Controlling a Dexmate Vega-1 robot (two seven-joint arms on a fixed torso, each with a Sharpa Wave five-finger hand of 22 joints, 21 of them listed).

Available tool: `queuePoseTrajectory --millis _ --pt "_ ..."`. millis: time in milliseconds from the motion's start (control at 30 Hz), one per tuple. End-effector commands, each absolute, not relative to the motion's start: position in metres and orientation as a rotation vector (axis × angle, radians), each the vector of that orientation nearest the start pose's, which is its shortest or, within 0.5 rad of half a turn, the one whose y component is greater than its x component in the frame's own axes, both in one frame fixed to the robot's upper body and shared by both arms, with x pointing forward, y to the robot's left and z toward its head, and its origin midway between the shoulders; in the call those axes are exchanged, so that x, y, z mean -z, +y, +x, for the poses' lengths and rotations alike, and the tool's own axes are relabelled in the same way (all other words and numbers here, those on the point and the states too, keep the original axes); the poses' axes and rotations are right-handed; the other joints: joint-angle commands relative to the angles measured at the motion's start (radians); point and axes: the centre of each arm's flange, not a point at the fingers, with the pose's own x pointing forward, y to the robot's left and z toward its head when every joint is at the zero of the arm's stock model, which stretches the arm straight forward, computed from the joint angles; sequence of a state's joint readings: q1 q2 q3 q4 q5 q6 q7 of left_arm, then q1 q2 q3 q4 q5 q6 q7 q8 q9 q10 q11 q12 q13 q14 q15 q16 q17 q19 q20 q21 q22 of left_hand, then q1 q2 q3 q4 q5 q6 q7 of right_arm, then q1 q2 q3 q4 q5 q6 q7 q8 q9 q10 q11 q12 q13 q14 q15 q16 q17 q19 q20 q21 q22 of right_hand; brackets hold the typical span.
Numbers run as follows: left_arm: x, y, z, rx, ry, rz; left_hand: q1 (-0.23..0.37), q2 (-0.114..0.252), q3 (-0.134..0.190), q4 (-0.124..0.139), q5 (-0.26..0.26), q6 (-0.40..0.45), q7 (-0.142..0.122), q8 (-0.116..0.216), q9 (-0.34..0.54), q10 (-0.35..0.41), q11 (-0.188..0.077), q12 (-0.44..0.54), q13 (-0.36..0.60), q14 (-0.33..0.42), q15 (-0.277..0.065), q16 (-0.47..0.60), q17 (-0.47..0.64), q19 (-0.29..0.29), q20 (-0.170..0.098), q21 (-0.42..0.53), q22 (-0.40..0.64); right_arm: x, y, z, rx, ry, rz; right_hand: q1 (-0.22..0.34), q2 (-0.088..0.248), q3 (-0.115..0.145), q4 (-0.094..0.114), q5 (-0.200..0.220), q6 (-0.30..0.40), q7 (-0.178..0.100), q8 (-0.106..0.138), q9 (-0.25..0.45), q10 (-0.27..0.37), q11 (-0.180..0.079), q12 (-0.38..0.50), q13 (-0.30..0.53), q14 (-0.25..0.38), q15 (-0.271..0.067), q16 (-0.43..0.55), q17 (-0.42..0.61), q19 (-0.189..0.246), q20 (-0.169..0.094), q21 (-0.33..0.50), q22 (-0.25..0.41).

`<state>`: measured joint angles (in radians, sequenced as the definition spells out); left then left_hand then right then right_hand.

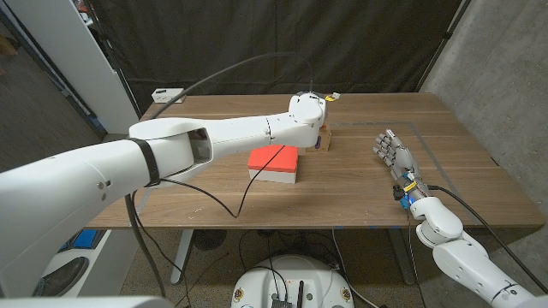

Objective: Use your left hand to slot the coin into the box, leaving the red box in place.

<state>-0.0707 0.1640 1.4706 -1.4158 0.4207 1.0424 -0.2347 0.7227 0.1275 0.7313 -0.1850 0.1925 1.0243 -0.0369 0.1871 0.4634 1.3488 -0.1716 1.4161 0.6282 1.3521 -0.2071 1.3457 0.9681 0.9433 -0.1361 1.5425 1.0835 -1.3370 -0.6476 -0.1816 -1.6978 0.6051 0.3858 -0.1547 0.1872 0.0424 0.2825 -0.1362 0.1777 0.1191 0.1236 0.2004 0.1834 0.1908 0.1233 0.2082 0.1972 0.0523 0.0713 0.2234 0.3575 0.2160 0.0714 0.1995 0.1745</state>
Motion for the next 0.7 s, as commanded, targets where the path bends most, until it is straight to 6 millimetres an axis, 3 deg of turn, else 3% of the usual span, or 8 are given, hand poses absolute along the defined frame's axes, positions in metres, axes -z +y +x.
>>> queuePoseTrajectory --millis 33,700 --pt "-0.1177 -0.0622 0.613 -0.063 -0.352 1.657 0.002 0.0 0.009 0.004 -0.001 0.132 0.081 0.033 0.086 0.009 -0.002 0.004 0.008 0.007 -0.003 0.006 0.004 0.006 -0.076 0.002 0.004 0.1138 -0.3321 0.5389 -0.075 -0.616 0.043 0.003 0.009 0.003 -0.008 -0.002 0.004 0.011 -0.002 0.005 0.006 -0.001 -0.002 0.005 0.003 0.003 0.003 0.002 0.01 0.002 0.0 0.003" --pt "-0.1138 -0.0672 0.6187 -0.062 -0.342 1.644 -0.008 0.001 0.008 0.007 -0.002 0.133 0.073 0.035 0.092 0.007 -0.003 0.006 0.017 0.005 -0.003 0.007 0.004 0.01 -0.075 0.005 0.005 0.1154 -0.3359 0.5412 -0.074 -0.612 0.045 0.003 0.008 0.003 -0.008 -0.002 0.004 0.01 -0.002 0.005 0.008 -0.002 -0.002 0.005 0.004 0.0 0.003 0.001 0.01 0.001 0.0 0.003"
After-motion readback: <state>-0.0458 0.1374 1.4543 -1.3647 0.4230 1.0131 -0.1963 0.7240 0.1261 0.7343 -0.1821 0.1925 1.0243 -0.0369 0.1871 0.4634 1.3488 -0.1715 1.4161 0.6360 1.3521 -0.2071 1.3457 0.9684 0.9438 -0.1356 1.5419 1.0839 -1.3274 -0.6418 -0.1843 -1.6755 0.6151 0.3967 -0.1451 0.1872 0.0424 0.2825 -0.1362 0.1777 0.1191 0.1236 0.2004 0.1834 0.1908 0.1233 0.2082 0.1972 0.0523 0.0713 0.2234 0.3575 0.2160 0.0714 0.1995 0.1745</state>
